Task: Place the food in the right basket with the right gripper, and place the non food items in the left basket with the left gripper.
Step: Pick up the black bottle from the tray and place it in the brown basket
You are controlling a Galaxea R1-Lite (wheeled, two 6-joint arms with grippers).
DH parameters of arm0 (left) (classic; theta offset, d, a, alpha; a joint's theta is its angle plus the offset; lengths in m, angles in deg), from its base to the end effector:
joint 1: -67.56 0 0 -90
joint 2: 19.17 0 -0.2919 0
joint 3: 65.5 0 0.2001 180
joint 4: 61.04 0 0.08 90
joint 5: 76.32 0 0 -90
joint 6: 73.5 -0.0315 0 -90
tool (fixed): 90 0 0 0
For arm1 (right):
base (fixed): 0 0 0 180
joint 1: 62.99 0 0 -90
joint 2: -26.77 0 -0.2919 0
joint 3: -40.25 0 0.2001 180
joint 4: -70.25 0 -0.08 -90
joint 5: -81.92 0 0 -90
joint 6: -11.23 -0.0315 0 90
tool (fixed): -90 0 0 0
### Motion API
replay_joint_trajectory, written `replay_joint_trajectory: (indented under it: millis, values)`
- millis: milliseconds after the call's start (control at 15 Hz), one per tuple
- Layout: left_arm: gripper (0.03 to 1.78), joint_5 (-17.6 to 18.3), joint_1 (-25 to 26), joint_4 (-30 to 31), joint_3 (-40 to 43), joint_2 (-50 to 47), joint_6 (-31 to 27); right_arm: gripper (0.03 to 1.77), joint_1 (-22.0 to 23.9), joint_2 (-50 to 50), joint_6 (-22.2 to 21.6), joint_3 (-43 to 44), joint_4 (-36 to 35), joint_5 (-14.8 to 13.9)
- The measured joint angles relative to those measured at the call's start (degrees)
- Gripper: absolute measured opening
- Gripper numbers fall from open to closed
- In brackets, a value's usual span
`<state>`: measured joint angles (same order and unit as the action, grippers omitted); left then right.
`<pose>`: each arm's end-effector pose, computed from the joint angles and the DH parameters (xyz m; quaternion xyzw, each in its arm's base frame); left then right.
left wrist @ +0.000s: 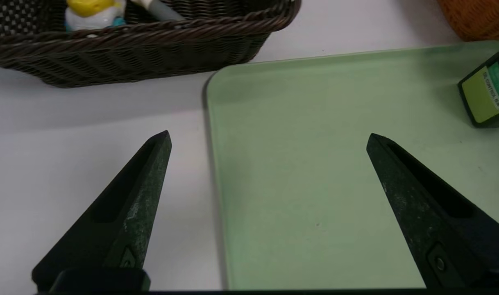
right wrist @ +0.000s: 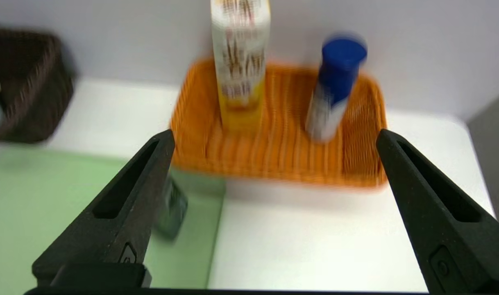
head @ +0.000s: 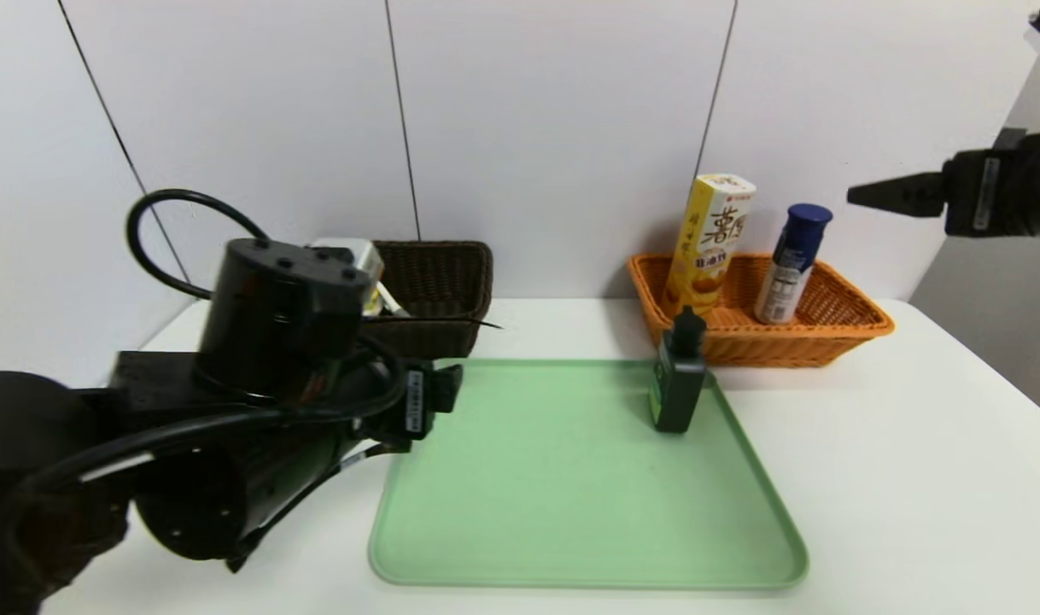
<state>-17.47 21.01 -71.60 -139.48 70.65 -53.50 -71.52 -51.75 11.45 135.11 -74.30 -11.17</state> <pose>0.2095 -0.1974 0.1897 -0.0265 0.1978 -0.0976 0.9750 0.2368 0.0338 0.3059 -0.0187 0.1651 0.0471 0.9850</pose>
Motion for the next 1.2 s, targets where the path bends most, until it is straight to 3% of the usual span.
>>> replay_joint_trajectory:
  millis: [333,533,867,1200]
  values:
    - [1.69,-3.94,-9.26,5.16,-6.83,11.67,4.69,1.69,1.29,2.83,-3.33,-2.19,2.51,-0.29]
    - [1.69,-6.74,-12.89,5.40,-11.61,17.29,7.22,1.69,1.90,3.52,-4.64,-4.88,2.21,-0.30]
    - [1.69,-9.69,-18.55,5.29,-21.03,25.86,7.33,1.69,3.68,3.80,-4.64,-9.12,-3.61,0.13]
    - [1.69,-13.06,-21.85,2.66,-32.33,33.67,6.92,1.69,5.62,3.68,-4.75,-10.72,-4.10,0.67]
